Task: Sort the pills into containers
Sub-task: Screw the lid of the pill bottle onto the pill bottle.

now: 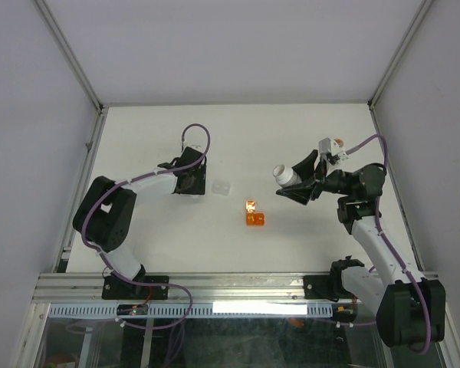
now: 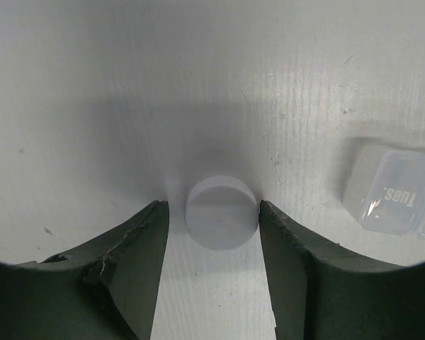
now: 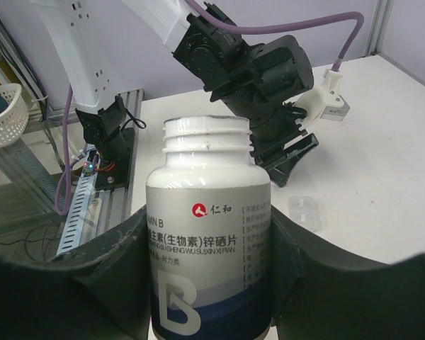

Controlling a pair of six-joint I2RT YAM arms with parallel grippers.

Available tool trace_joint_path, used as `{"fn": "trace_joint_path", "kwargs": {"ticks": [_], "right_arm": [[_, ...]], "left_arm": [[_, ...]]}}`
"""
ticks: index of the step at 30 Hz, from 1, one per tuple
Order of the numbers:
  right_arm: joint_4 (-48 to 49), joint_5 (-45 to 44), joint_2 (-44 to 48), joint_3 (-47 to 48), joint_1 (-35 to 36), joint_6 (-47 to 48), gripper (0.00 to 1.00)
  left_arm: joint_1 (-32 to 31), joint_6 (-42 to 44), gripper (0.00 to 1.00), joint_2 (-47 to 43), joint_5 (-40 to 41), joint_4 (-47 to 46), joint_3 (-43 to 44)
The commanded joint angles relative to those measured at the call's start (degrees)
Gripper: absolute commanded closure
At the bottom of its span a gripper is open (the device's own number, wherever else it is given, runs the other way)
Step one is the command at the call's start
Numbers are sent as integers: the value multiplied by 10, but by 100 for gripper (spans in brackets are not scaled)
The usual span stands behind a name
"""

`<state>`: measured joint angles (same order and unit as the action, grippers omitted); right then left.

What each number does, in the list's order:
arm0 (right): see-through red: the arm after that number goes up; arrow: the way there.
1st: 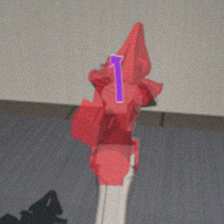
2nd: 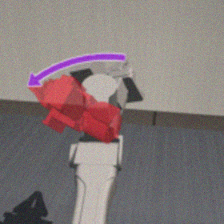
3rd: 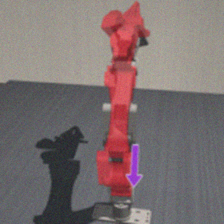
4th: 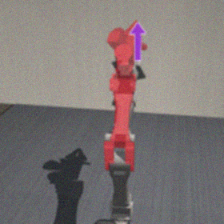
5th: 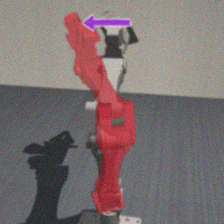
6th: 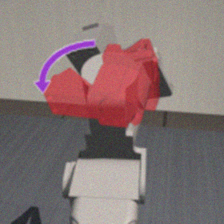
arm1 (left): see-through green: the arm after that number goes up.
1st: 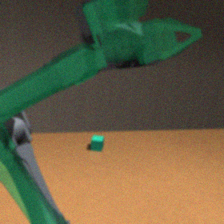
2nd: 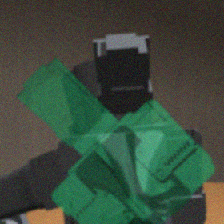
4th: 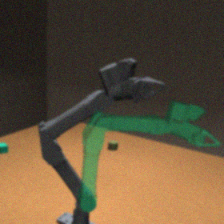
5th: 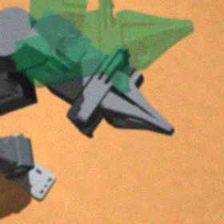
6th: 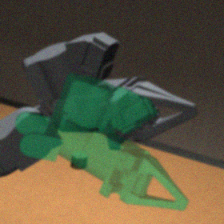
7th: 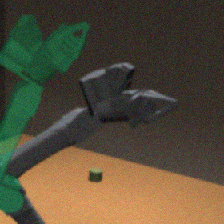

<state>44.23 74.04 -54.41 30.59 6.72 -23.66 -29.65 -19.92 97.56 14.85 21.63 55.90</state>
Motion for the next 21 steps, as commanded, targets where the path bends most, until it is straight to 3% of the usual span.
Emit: {"fn": "trace_joint_path", "kwargs": {"ticks": [1, 8, 16, 21], "right_arm": [[15, 5, 1, 25, -3, -4, 100], [15, 6, 1, 25, -5, -4, 100], [11, 6, 1, 24, -6, 0, 100], [-35, 15, 1, 29, -8, 47, 100]], "left_arm": [[-3, 14, 46, 8, -3, -2, 24], [-3, 16, 49, 13, -3, 0, 26], [-5, 16, 69, 2, -18, 1, 26], [-7, 8, 74, -66, -57, -16, 11]]}}
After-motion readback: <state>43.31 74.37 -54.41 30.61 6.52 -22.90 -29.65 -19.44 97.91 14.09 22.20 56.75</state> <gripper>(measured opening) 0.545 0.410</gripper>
